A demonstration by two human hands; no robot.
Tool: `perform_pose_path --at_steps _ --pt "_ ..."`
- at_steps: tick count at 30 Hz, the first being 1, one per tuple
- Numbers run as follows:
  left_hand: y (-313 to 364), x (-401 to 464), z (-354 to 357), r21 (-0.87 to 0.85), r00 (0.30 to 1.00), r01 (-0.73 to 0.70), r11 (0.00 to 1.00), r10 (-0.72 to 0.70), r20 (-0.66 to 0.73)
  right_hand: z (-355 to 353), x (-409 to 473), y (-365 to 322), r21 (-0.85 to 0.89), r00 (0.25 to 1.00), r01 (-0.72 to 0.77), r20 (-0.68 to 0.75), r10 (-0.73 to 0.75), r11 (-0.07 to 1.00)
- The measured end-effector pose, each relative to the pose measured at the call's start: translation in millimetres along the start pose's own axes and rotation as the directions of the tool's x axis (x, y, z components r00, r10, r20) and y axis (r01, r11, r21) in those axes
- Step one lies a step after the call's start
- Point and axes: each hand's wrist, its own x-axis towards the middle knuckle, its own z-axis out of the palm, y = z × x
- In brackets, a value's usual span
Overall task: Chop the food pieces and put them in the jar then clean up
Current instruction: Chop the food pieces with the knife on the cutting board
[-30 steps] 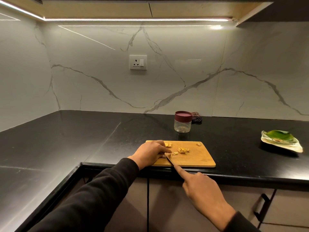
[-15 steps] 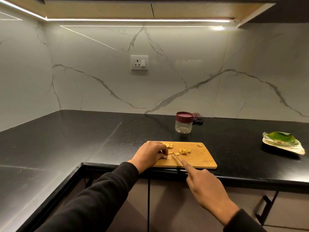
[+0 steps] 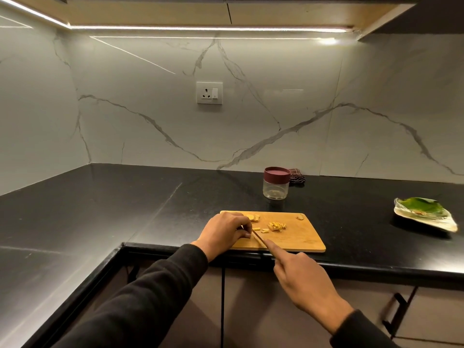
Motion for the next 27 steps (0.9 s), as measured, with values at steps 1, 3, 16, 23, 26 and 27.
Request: perform_pose_path --at_steps 1,3,16,23,26,27 --pt "-0.3 -0.2 0.3 0.000 1.000 0.000 1.000 0.000 0.001 0.0 1.4 0.1 0.000 1.000 0.004 0.004 -0.004 1.000" --pt "-0.3 -0.5 0.1 -0.002 1.000 0.002 1.000 -0.002 0.000 0.0 4.6 0.8 0.010 1.000 0.002 0.008 -0.002 1.000" --pt "0.1 -3.9 1.9 0.002 0.999 0.001 1.000 0.000 -0.038 1.5 8.3 4.9 0.023 1.000 0.003 -0.009 -0.002 1.000" --pt "-0.2 -5.9 2.1 0.006 0.999 -0.001 1.000 0.001 -0.052 -0.6 7.9 5.8 0.022 0.999 -0.027 -0.021 0.027 0.999" --pt "0.6 -5.9 2.6 0.004 0.999 -0.004 1.000 0.004 -0.054 0.5 6.7 3.1 0.027 1.000 -0.024 -0.009 0.024 0.999" --pt "1.2 -6.2 2.5 0.005 0.998 -0.009 1.000 0.010 -0.057 1.0 7.0 2.5 0.028 1.000 -0.023 -0.007 0.023 0.999"
